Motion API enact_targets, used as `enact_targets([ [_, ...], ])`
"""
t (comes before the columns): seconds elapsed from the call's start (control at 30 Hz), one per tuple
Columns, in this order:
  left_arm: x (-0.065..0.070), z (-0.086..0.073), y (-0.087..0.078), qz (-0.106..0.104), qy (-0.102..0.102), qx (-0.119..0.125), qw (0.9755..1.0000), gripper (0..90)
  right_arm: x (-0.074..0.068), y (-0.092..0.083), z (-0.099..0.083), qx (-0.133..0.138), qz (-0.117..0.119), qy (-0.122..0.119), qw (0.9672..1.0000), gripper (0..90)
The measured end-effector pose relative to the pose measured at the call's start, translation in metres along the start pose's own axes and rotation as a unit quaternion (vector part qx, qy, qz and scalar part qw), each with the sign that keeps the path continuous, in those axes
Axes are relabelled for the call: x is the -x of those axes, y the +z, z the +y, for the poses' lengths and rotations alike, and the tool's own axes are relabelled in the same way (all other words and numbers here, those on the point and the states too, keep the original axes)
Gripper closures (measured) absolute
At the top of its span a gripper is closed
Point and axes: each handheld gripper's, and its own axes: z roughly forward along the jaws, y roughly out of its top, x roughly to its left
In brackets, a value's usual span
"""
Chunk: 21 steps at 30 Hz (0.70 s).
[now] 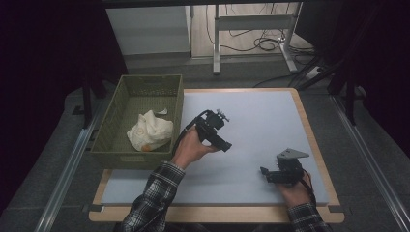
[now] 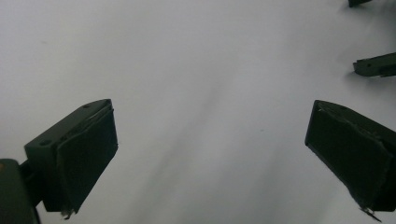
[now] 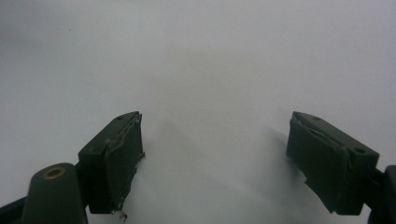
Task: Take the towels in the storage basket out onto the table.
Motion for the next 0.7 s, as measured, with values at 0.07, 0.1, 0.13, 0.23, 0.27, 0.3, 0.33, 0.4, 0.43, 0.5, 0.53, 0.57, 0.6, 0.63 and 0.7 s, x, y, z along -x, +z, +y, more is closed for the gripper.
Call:
enact_targets([
  [0.07,-0.007,0.001,-0.008,0.002,-0.004,0.0,1.0,2.8,0.0,0.0,0.0,0.0,0.0,0.0,1.0,18.6],
  [0.1,-0.01,0.002,-0.012,0.003,-0.006,0.0,1.0,2.9,0.0,0.0,0.0,0.0,0.0,0.0,1.0,18.6],
  [0.13,-0.013,0.002,-0.015,0.005,-0.011,0.001,0.9999,3.0,0.0,0.0,0.0,0.0,0.0,0.0,1.0,18.6],
  [0.23,-0.023,0.002,-0.026,0.016,-0.014,-0.001,0.9998,3.0,0.0,0.0,0.0,0.0,0.0,0.0,1.0,18.6],
  [0.27,-0.026,0.002,-0.03,0.019,-0.016,0.0,0.9997,3.1,0.0,0.0,0.0,0.0,0.0,0.0,1.0,18.6],
  [0.3,-0.029,0.002,-0.033,0.022,-0.019,-0.001,0.9996,3.2,0.0,0.0,0.0,0.0,0.0,0.0,1.0,18.6],
  [0.33,-0.031,0.001,-0.036,0.024,-0.024,0.0,0.9994,3.2,0.0,0.0,0.0,0.0,0.0,0.0,1.0,18.6],
  [0.4,-0.038,0.0,-0.042,0.033,-0.028,-0.002,0.999,3.3,0.0,0.0,0.0,0.0,0.0,0.0,1.0,18.6],
  [0.43,-0.043,-0.001,-0.047,0.038,-0.031,-0.001,0.9988,3.3,0.0,0.0,0.0,0.0,0.0,0.0,1.0,18.6],
  [0.5,-0.049,-0.004,-0.054,0.043,-0.04,0.004,0.9983,3.3,0.0,0.0,0.0,0.0,0.0,0.0,1.0,18.6],
  [0.53,-0.053,-0.005,-0.058,0.045,-0.044,0.007,0.998,3.3,0.0,0.0,0.0,0.0,0.0,0.0,1.0,18.6],
  [0.57,-0.056,-0.006,-0.062,0.049,-0.048,0.009,0.9976,3.3,0.0,0.0,0.0,0.0,0.0,0.0,1.0,18.6],
  [0.6,-0.059,-0.008,-0.066,0.051,-0.051,0.011,0.9973,3.2,0.0,0.0,0.0,0.0,0.0,0.0,1.0,18.6],
  [0.63,-0.061,-0.009,-0.069,0.055,-0.055,0.013,0.9969,3.0,0.0,0.0,0.0,0.0,0.0,0.0,1.0,18.6],
  [0.7,-0.067,-0.013,-0.076,0.062,-0.059,0.014,0.9962,3.0,0.0,0.0,0.0,0.0,0.0,0.0,1.0,18.6],
])
